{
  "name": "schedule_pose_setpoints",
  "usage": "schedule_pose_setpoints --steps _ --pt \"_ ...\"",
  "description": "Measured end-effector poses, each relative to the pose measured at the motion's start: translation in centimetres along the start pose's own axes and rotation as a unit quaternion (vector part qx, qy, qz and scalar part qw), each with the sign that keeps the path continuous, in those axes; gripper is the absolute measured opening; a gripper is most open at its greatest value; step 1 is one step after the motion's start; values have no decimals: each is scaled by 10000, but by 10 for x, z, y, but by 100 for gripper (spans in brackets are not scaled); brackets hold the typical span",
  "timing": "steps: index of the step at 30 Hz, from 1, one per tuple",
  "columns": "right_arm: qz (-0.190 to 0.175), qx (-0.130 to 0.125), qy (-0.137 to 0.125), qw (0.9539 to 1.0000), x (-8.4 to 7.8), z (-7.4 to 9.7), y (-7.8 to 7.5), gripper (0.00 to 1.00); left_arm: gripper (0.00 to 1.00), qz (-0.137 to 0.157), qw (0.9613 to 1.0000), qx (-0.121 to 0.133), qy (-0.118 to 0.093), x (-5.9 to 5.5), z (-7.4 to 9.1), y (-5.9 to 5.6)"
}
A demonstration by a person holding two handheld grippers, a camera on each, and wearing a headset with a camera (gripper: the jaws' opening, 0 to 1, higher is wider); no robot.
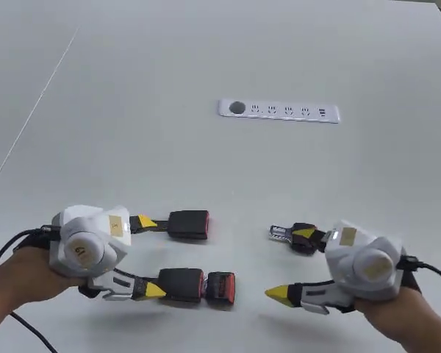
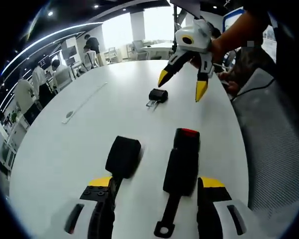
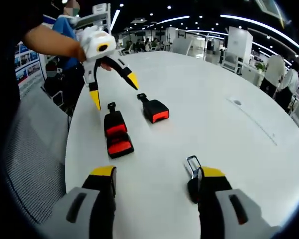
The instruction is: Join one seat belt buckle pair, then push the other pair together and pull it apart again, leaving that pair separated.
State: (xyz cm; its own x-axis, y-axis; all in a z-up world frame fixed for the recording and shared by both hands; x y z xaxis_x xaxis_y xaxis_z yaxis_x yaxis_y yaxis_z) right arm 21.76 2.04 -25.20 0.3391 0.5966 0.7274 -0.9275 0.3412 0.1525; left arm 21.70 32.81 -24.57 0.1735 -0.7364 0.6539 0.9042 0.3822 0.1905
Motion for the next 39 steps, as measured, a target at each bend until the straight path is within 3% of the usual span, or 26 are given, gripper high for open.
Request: schedule_pose_setpoints --steps 1,3,8,12,14,20,28,36,39 --pt "-1 -38 11 10000 0 3 -4 70 69 -74 9999 34 -71 2 0 5" --pt "37 -126 153 9998 -2 10 -17 71 69 -102 9999 60 -15 5 -1 11" --pt "-8 -164 155 9997 -2 19 -42 72 69 -180 9998 119 -23 10 -7 28" --pt "115 -37 236 9996 -2 20 -57 73 69 -204 9997 107 -101 19 -14 41" --pt "10 105 256 9996 -4 18 -63 73 68 -216 9997 108 -81 22 -19 47" --pt "60 256 424 9988 -13 9 -69 73 68 -297 9995 -7 -70 28 -34 60" --pt "26 531 600 9968 -20 -1 -66 73 66 -396 9986 -326 103 24 -63 61" --pt "26 692 566 9960 -19 -2 -73 70 62 -403 9974 -557 227 16 -76 62" --pt "102 737 691 9948 -21 -4 -73 67 61 -406 9966 -669 264 14 -79 60"
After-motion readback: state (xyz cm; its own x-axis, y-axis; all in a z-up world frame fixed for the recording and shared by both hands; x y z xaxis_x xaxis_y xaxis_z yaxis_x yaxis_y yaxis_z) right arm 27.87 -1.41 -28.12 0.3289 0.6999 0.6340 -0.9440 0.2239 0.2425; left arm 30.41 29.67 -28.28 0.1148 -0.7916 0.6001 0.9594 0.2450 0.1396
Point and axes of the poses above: the centre of the closed fingertips' face, and the gripper's own axes: z roughly backward along the fingers, y roughly to its left, x roughly out of its top, the point moved 9 cm from there along z, roughly backward along the fingers, and after that the axes turned 11 degrees about x, right-handed, at the moved point
